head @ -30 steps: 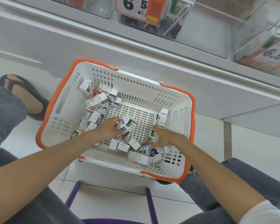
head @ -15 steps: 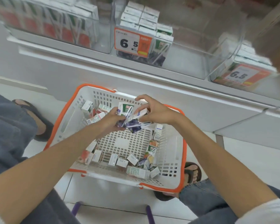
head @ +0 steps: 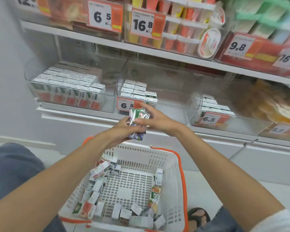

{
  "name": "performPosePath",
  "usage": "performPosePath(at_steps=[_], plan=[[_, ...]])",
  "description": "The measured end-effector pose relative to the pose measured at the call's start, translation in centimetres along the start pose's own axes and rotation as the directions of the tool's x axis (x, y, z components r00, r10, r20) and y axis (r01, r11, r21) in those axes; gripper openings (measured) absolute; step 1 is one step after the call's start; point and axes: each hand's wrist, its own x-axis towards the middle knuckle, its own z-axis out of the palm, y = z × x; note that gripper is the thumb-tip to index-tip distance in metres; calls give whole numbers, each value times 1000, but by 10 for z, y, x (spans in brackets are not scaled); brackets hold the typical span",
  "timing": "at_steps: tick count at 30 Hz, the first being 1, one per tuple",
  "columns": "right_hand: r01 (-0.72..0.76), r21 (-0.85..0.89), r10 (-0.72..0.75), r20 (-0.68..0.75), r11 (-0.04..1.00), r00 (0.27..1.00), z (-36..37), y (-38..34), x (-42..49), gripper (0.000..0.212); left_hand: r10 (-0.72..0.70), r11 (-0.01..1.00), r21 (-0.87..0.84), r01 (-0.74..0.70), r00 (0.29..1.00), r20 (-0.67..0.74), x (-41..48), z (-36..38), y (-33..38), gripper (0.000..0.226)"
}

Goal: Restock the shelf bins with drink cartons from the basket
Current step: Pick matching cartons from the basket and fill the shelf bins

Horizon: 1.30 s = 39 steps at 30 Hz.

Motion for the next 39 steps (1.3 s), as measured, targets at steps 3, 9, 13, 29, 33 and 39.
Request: performPosePath(at_steps=[3,9,13,29,33,39], plan=[[-20,196,26,-28,980,999,-20,-7,3,51,82,980,180,-90,995,51,13,5,27,50],[152,90,-94,-462,984,882,-73,-15,38,57,343,638,732,-239,939,7,73,-4,75,110],[213,40,-132,-670,976,731,-114,-2,78,64,307,420,893,-163,951,30,113,-26,83,129],[-256,102,264,-75,961,962,-131,67,179,71,222,-54,998,-24,974,35,150,-46,59,139],[-282,65,285,-35,957,958,-133,60,172,59,206,-49,998,-33,978,42,149,-45,61,139],[-290,26,292,-98,957,952,-120,56,169,76,207,-27,998,-50,977,54,152,-47,60,137]])
